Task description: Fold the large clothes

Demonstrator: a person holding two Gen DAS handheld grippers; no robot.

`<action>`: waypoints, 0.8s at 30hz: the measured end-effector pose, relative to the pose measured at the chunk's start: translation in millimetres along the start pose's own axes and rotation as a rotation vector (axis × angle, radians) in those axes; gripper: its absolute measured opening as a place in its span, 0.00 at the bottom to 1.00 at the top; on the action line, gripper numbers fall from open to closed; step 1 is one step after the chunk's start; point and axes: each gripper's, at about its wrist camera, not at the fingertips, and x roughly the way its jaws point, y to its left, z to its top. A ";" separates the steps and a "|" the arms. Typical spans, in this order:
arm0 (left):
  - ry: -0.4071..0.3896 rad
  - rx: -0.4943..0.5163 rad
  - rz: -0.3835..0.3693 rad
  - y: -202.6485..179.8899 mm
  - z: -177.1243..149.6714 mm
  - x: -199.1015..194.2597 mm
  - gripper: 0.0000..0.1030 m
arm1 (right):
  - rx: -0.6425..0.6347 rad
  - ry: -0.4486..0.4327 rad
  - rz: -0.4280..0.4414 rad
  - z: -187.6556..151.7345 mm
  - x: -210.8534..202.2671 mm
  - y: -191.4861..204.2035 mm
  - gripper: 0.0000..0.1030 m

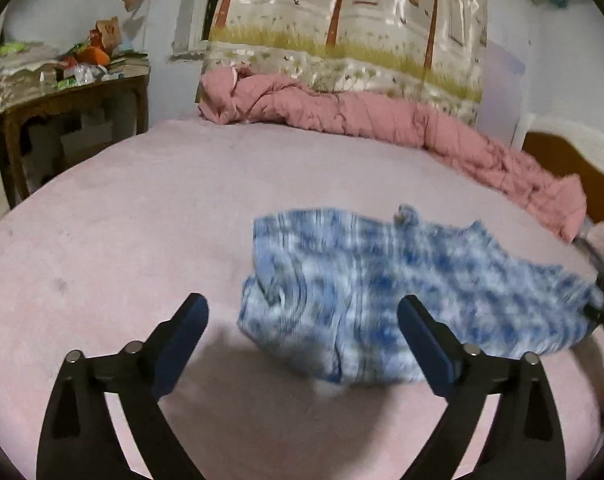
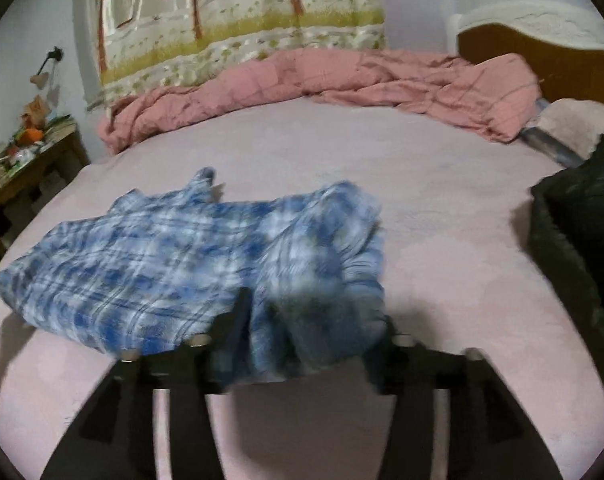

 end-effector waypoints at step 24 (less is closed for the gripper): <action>0.204 0.071 -0.039 24.1 -39.9 18.9 0.37 | 0.049 0.088 0.078 -10.9 16.0 -24.4 0.46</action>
